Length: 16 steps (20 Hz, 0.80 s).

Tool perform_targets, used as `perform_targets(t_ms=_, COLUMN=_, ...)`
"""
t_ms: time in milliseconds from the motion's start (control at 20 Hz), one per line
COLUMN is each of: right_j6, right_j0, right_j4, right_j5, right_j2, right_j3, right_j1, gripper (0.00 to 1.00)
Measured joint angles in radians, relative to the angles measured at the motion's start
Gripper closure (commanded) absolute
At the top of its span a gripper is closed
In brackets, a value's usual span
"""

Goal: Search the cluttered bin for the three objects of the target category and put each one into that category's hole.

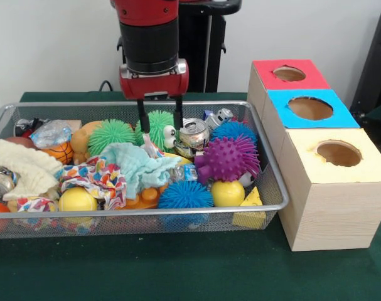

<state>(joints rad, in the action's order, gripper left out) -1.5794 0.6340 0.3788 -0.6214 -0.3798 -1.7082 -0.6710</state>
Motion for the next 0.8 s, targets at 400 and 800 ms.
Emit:
perform_targets(t_ms=400, right_j6=0.000, right_j0=0.027, right_j4=0.041, right_j5=-0.029, right_j2=-0.049, right_j3=0.055, right_j1=0.000, gripper=0.00)
perform_targets(t_ms=800, right_j6=0.000, right_j0=0.030, right_j4=0.066, right_j5=-0.029, right_j2=-0.059, right_j3=0.061, right_j1=0.013, gripper=0.00)
